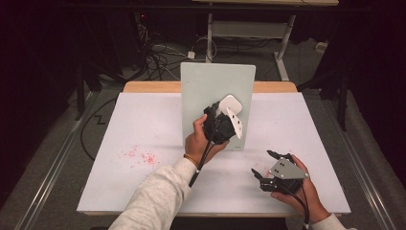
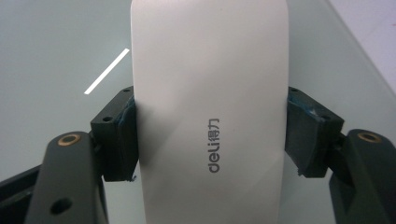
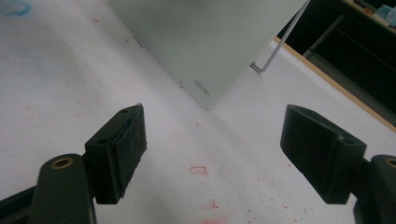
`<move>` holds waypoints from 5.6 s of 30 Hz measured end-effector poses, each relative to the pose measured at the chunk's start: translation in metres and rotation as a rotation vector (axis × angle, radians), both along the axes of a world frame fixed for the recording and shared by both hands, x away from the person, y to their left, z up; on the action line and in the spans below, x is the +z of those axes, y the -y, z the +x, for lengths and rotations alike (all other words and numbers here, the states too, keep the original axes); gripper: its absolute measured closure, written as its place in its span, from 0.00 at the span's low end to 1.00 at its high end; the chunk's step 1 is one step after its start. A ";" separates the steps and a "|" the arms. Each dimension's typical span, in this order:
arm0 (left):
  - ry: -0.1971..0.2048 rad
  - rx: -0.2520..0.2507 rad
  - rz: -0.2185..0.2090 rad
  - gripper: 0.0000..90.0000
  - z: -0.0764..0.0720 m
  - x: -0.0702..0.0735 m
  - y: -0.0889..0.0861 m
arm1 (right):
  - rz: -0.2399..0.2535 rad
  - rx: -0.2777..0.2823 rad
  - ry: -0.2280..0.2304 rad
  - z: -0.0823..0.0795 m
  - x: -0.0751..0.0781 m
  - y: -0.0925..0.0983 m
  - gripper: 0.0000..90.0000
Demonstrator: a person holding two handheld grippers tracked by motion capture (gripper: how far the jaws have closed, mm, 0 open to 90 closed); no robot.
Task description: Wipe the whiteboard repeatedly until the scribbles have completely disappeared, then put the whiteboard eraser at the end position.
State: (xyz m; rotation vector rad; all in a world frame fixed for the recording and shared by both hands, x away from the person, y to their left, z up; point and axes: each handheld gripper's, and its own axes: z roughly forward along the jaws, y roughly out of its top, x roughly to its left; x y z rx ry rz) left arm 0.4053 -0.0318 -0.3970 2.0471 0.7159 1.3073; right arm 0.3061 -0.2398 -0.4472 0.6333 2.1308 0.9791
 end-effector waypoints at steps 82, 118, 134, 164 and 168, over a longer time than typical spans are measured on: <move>0.019 -0.045 0.231 0.32 -0.024 -0.071 -0.034 | -0.016 -0.006 0.014 -0.001 -0.001 -0.002 0.26; -0.068 0.070 -0.268 0.32 0.027 0.050 -0.114 | -0.033 0.007 0.004 0.000 -0.003 -0.003 0.26; -0.119 -0.013 -0.228 0.32 -0.011 0.007 -0.121 | -0.024 0.004 0.012 0.000 -0.001 -0.004 0.26; -0.403 -0.438 0.003 0.32 -0.079 -0.017 -0.104 | -0.013 -0.010 0.016 0.000 0.002 0.000 0.26; -0.473 -0.507 0.072 0.32 -0.084 -0.023 -0.094 | -0.015 -0.006 0.019 -0.001 0.002 -0.001 0.26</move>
